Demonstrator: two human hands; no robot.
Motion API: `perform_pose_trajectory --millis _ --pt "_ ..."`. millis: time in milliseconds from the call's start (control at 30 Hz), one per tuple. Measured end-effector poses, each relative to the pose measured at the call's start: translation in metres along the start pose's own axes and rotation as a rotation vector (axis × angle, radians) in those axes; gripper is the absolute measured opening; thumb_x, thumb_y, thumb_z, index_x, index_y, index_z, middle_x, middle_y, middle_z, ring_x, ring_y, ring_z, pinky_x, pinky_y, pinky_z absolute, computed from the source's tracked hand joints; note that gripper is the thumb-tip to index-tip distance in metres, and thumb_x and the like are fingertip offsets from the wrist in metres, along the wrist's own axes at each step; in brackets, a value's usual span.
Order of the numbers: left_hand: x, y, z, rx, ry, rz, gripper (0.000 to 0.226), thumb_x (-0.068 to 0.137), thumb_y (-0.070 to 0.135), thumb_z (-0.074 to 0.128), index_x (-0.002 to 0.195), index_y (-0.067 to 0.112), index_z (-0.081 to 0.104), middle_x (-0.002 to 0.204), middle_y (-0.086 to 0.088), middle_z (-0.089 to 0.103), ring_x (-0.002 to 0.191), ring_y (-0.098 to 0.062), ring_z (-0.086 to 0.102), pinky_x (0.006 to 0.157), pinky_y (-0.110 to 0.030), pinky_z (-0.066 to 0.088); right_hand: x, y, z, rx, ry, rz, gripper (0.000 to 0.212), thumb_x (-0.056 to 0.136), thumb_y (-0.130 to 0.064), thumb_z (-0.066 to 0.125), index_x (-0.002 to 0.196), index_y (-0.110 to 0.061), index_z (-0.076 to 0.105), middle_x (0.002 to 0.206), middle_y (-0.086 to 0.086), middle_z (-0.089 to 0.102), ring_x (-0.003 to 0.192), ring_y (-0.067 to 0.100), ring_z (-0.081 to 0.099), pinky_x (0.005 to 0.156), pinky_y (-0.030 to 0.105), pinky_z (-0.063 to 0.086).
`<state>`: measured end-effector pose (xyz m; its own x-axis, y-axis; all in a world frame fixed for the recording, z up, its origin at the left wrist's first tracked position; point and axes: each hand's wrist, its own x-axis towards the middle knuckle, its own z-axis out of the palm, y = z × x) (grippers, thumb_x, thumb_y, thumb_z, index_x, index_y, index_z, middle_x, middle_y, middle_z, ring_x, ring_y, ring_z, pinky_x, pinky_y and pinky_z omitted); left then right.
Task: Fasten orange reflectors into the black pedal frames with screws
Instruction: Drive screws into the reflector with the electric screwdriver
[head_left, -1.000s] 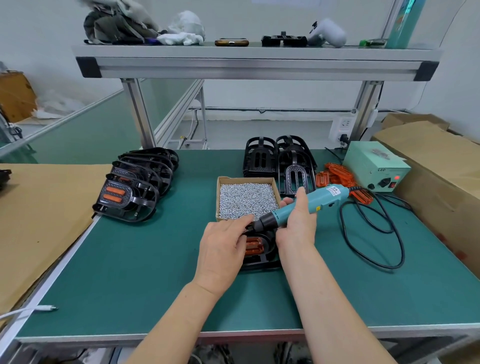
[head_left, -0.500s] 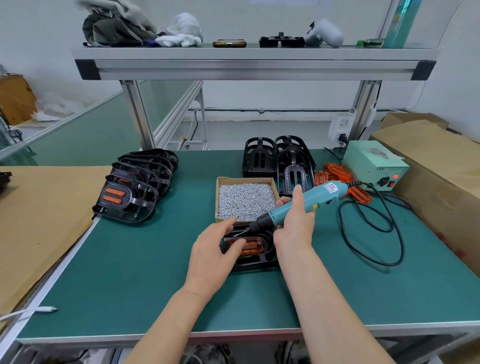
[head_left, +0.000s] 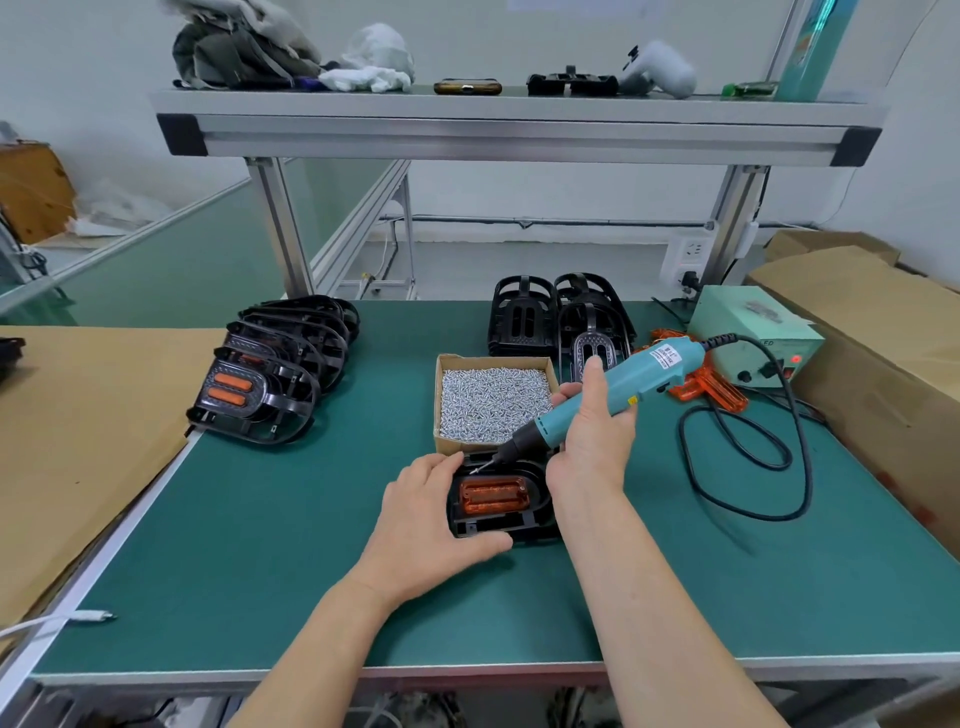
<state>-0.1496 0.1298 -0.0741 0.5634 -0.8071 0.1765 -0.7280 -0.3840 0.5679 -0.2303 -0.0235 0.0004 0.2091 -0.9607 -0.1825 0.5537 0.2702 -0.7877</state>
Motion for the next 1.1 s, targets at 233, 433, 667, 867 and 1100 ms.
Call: perform_pose_trajectory --millis 233,433,667,867,1100 --pt "0.0 -0.001 0.002 0.008 0.024 0.012 0.108 0.06 0.083 0.054 0.149 0.023 0.039 0.139 0.008 0.038 0.13 -0.01 0.031 0.115 -0.03 0.026 -0.004 0.004 0.007 -0.029 -0.034 -0.091 0.026 0.093 -0.032 0.072 0.108 -0.017 0.056 0.068 -0.001 0.063 0.06 0.01 0.062 0.058 0.022 0.052" --pt "-0.001 0.003 -0.001 -0.053 0.069 0.022 0.085 0.067 0.076 0.053 0.133 0.022 0.053 0.115 0.011 0.042 0.113 -0.01 0.037 0.101 -0.024 0.032 -0.01 0.007 0.017 -0.045 -0.112 -0.201 0.021 0.093 -0.028 0.072 0.101 -0.021 0.053 0.069 0.002 0.061 0.059 0.01 0.059 0.058 0.02 0.051" --pt "-0.001 0.001 0.0 -0.088 0.082 0.022 0.077 0.065 0.075 0.059 0.124 0.025 0.058 0.108 0.011 0.045 0.107 -0.01 0.04 0.098 -0.027 0.037 -0.02 0.011 0.025 -0.069 -0.214 -0.284 0.017 0.094 -0.023 0.071 0.097 -0.024 0.055 0.066 -0.004 0.06 0.059 0.009 0.058 0.063 0.023 0.053" --pt "0.0 0.0 0.001 -0.095 0.099 0.009 0.083 0.064 0.075 0.06 0.124 0.019 0.059 0.109 0.01 0.046 0.108 -0.009 0.04 0.095 -0.022 0.032 -0.023 0.015 0.024 -0.136 -0.291 -0.343 0.016 0.093 -0.026 0.072 0.097 -0.023 0.056 0.066 -0.009 0.061 0.061 0.01 0.058 0.066 0.027 0.052" --pt "-0.001 -0.001 0.002 -0.094 0.103 0.013 0.088 0.064 0.076 0.059 0.132 0.02 0.056 0.11 0.013 0.044 0.109 -0.007 0.038 0.096 -0.019 0.03 -0.025 0.018 0.023 -0.185 -0.344 -0.391 0.025 0.081 -0.042 0.074 0.096 -0.03 0.059 0.075 -0.011 0.063 0.064 0.012 0.059 0.067 0.026 0.052"
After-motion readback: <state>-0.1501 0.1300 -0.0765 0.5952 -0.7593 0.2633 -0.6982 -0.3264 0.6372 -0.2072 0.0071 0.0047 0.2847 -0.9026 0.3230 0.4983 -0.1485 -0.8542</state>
